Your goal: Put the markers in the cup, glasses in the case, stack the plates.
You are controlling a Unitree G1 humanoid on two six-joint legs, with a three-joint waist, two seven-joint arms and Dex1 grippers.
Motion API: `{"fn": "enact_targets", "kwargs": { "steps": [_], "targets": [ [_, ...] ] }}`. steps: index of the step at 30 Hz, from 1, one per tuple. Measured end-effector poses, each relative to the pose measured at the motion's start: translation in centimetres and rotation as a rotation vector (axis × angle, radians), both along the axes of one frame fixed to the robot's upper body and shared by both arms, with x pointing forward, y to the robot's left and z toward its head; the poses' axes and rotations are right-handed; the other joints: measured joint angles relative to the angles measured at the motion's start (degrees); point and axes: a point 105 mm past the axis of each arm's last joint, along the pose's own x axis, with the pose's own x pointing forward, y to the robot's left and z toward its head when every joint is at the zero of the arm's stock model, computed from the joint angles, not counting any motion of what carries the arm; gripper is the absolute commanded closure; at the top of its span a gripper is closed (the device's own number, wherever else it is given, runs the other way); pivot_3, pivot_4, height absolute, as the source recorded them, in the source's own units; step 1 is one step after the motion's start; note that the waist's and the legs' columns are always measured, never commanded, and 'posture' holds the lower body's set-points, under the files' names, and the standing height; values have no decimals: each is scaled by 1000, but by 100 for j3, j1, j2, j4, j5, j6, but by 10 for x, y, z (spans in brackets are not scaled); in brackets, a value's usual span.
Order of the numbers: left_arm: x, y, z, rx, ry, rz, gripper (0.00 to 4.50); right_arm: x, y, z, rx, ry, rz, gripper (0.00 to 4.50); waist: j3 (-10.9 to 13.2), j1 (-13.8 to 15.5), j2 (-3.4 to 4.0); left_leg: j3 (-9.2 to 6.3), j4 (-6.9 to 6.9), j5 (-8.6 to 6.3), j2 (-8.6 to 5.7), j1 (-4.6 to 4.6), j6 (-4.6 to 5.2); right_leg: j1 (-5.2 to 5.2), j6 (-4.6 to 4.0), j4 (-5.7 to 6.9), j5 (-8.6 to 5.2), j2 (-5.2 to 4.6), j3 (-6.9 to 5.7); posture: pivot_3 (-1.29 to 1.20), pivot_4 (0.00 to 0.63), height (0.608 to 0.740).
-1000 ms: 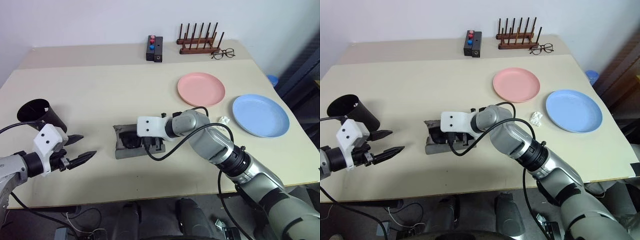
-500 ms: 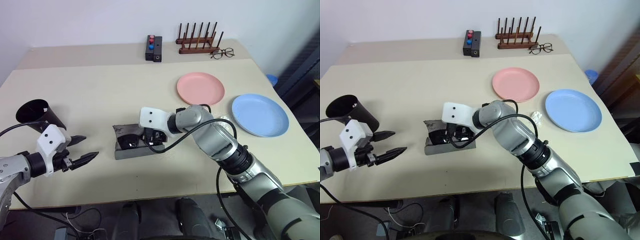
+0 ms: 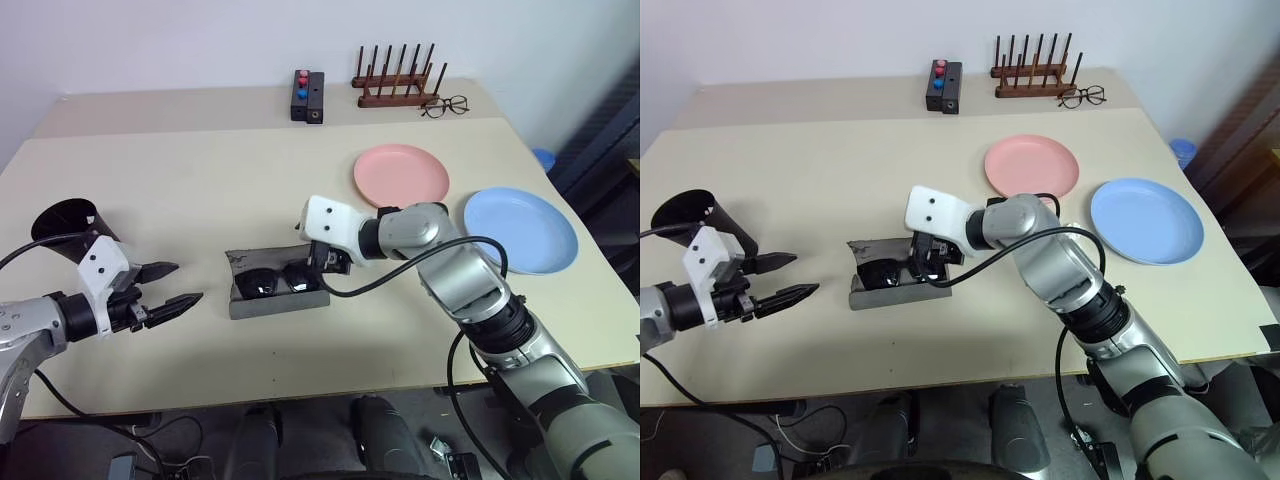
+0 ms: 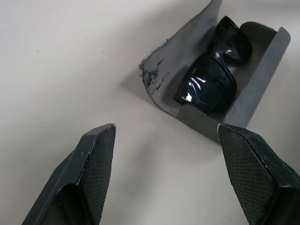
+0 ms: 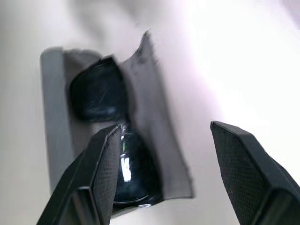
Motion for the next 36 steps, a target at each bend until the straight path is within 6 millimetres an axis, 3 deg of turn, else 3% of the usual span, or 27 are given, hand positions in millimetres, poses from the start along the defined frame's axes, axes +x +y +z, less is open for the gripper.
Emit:
{"fn": "enact_targets", "kwargs": {
  "steps": [5, 12, 15, 19, 20, 29, 36],
  "targets": [
    [14, 1, 7, -20, -39, 17, 930, 6, -6, 5, 26, -16, -20, 1458, 1, 8, 0, 0, 0, 0, 0, 0, 0, 1, 1, 1, 0, 0, 0, 0, 150, 740],
    [20, -4, 2, -24, -32, 1, 930, 13, -10, 2, 34, -39, -40, 1458, 1, 2, -1, 0, -6, 0, 0, -1, 0, -3, 4, 1, 1, 0, 0, 0, 150, 740],
    [35, -12, 8, -69, -69, 0, 2181, 14, -12, -2, 34, -35, -46, 1390, 3, 65, -5, 0, 2, 0, 0, -2, 0, 3, 4, 1, 1, 1, -1, 0, 150, 740],
    [57, -40, 19, -108, -109, -64, 4280, 9, -18, -8, 31, -20, -28, 1390, 3, 158, -8, 0, 14, 1, -2, -2, 0, 13, 7, -2, 2, 1, 0, 0, 150, 740],
    [62, -46, 19, -107, -107, -77, 4449, 6, -20, -9, 28, -20, -17, 1390, 3, 158, -8, 0, 13, 1, -2, -2, 0, 14, 14, -2, 6, 1, 0, 0, 150, 740],
    [101, -91, 12, -82, -29, -172, 4449, -18, -62, -20, 6, -18, 22, 1390, 6, 153, -12, -1, 8, 0, -3, -6, 0, 12, 39, -1, 6, 3, -1, 0, 150, 740],
    [94, -119, -3, -14, 81, -374, 4449, -20, -76, -24, -1, -16, -26, 1390, 7, 133, -12, -3, 7, 0, -1, -5, 0, 8, 38, 2, 5, 6, -1, 0, 150, 740]
  ]
}}
